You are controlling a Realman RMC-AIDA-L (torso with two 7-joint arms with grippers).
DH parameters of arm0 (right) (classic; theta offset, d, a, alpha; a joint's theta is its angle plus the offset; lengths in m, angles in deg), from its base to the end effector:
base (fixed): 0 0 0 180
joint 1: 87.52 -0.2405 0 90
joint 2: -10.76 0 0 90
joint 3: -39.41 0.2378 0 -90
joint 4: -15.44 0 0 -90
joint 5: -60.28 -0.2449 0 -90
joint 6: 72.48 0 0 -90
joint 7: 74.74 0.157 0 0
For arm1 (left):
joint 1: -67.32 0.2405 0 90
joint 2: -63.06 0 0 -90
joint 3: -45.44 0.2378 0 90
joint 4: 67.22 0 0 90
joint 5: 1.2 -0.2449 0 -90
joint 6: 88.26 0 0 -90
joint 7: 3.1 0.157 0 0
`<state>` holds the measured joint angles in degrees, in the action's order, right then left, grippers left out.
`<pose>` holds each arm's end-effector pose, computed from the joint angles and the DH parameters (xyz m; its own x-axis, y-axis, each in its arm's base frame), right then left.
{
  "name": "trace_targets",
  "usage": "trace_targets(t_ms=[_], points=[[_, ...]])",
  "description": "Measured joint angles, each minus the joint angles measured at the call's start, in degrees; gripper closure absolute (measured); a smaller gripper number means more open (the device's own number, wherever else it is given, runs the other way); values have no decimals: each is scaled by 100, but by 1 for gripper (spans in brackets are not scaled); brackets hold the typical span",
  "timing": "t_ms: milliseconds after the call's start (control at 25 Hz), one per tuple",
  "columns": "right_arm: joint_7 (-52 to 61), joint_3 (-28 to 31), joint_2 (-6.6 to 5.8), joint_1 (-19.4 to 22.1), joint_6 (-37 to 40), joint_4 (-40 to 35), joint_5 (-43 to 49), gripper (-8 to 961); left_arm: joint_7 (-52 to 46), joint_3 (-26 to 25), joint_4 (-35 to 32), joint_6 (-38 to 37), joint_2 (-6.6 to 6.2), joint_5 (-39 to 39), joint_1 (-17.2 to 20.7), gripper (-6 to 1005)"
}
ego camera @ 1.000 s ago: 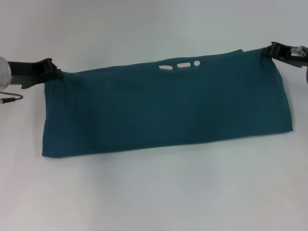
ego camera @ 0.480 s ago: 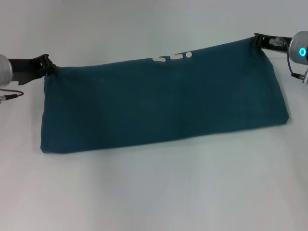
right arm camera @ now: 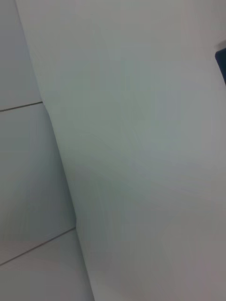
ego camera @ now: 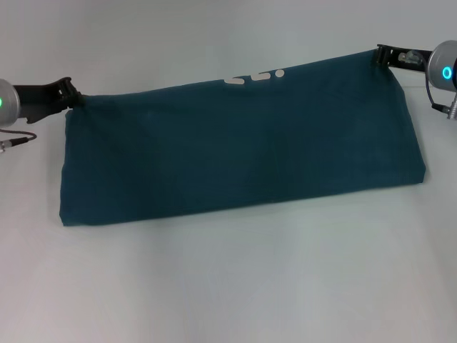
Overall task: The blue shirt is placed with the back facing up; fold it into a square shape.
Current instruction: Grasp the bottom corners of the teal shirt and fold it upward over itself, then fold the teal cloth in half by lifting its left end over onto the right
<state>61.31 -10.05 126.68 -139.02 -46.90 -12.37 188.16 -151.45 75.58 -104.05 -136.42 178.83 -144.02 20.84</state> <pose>0.2372 0.5292 0.0260 0.4419 -0.5533 -0.7061 -0.8758 -0.0957 -0.4732 -0.2865 0.4889 0.0643 0.1343 0.6790 0.7217 0.9685 0.0642 -0.2406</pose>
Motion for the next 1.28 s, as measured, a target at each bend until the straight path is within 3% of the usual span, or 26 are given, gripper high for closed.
trace_targets(t_ms=[880,1160,1280], points=[[26,-230,-86,-168,-43,115,-1,858,-22,-9,-65,114,61,84,8,934],[50,-225,-272,-168,-44,194,199,855,-110,-33,-66,315,87,213,-11,933],[67,-201,-464,-193,-3,188,334,854,-270,-47,-66,388,89,231,3,932]])
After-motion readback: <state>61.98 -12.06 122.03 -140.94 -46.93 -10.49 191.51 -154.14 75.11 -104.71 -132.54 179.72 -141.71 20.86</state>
